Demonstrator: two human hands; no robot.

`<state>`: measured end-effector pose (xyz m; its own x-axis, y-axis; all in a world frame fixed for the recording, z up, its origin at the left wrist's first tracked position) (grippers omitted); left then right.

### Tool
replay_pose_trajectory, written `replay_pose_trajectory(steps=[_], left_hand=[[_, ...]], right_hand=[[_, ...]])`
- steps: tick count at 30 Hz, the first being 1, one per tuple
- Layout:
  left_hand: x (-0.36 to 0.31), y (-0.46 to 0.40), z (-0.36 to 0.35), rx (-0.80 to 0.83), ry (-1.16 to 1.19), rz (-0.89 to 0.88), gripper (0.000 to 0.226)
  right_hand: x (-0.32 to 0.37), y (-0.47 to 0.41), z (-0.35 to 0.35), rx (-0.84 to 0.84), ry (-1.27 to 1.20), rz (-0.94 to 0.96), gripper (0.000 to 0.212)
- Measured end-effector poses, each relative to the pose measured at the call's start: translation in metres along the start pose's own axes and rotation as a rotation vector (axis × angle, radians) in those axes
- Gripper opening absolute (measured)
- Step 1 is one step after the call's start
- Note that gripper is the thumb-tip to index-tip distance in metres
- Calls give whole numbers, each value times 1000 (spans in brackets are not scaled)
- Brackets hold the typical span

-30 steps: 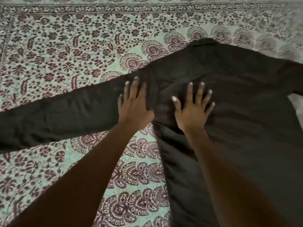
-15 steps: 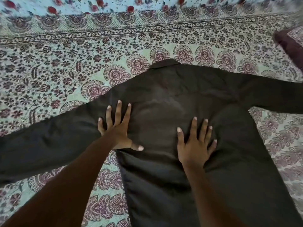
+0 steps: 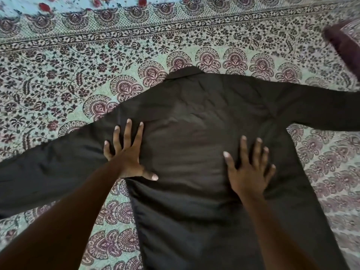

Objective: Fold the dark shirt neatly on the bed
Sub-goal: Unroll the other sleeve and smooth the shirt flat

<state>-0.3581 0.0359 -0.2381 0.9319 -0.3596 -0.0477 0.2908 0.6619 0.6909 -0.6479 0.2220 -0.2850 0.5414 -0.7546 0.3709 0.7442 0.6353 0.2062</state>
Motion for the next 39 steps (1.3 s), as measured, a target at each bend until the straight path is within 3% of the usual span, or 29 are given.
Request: replay_pose_trajectory(steps=[4, 7, 9, 11, 19, 22, 23, 25, 27, 30, 32, 35, 39], left_hand=[[-1, 0, -2, 1, -16, 19, 177], [-2, -1, -3, -13, -25, 33, 177], [-3, -1, -4, -25, -22, 34, 177], [-5, 0, -4, -39, -24, 32, 177], [-4, 0, -9, -69, -62, 62, 173], [-10, 0, -14, -119, -103, 95, 164], [-13, 1, -19, -173, -109, 100, 156], [-28, 15, -38, -404, -90, 41, 118], [-48, 43, -66, -648, -66, -6, 84], [-75, 88, -129, -664, -89, -42, 84], [-83, 118, -170, -631, -124, -65, 87], [-85, 161, -212, -574, -123, -102, 90], [-85, 205, -245, -537, -118, -223, 89]], right_hand=[[5, -13, 6, -40, -107, -194, 96], [68, -29, -16, -58, -96, 103, 94], [101, -36, -33, 124, -41, 353, 87], [105, -41, -40, 250, -7, 417, 81], [-39, 3, 27, 92, 7, 37, 79], [-50, 10, 35, 35, -31, -152, 89], [-39, 11, 31, -39, -27, -126, 94], [-2, 15, 17, -85, -22, 51, 95], [39, 25, -3, 51, 3, 322, 88], [59, 40, -25, 311, 52, 518, 75], [29, 48, -24, 253, 66, 450, 73], [-39, 72, -4, 38, 91, 250, 78], [-87, 98, 22, -8, 61, 16, 86]])
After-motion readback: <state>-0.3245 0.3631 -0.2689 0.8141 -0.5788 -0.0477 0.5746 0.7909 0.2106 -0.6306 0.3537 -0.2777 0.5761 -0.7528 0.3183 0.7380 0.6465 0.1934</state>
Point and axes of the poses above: each hand's wrist, its own y-axis away from the middle knuckle, its own z-axis out of the back of the hand, x = y × z, the point moved 1 cm from there along -y, towards the middle knuckle, and after that the axes turned 15 degrees about -y, right-handed, at the moved point
